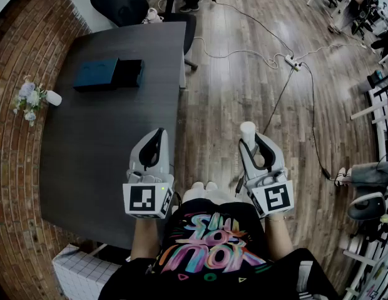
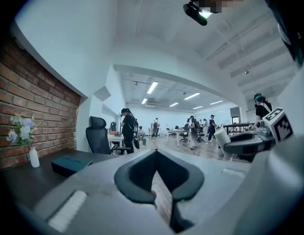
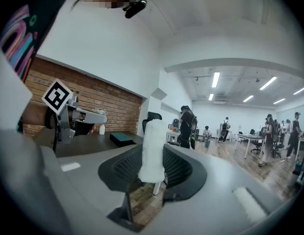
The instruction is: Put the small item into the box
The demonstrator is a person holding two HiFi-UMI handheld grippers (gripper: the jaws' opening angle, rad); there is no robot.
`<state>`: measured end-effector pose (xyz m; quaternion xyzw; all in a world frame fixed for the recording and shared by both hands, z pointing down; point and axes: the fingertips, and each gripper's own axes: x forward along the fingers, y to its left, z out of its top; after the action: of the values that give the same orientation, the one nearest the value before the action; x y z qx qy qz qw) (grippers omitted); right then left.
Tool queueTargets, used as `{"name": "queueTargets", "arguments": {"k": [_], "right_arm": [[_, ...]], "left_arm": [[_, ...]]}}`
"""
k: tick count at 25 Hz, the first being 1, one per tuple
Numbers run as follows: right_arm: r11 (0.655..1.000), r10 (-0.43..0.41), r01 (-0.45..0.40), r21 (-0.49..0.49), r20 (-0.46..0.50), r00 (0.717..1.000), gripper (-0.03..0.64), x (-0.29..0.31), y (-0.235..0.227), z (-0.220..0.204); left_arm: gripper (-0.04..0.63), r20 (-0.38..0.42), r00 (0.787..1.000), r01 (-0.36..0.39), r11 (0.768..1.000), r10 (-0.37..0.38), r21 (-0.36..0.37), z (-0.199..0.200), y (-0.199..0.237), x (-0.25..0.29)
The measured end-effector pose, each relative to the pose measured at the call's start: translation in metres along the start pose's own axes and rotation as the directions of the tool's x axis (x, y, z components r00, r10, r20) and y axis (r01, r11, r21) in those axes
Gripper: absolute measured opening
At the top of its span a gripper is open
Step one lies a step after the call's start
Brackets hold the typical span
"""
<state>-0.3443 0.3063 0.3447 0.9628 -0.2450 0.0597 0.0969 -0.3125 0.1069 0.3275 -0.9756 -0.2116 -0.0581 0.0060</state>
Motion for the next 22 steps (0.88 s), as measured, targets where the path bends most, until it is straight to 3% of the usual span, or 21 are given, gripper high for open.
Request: {"name": "queueTargets", "arguments": {"k": [8, 22], "right_arm": [[1.0, 0.017, -0.017, 0.006, 0.013, 1.0, 0.13, 0.015, 0.006, -0.002], [0.998, -0.037, 0.036, 0.047, 0.028, 0.999, 0.13, 0.027, -0.023, -0.013]], "left_arm": [[0.002, 0.01, 1.0, -0.019, 1.0, 0.019, 0.006, -0.005, 0.008, 0.014], [0.002, 0.006, 0.999, -0.032, 0.999, 0.032, 0.041, -0.002, 0.017, 0.037]]}}
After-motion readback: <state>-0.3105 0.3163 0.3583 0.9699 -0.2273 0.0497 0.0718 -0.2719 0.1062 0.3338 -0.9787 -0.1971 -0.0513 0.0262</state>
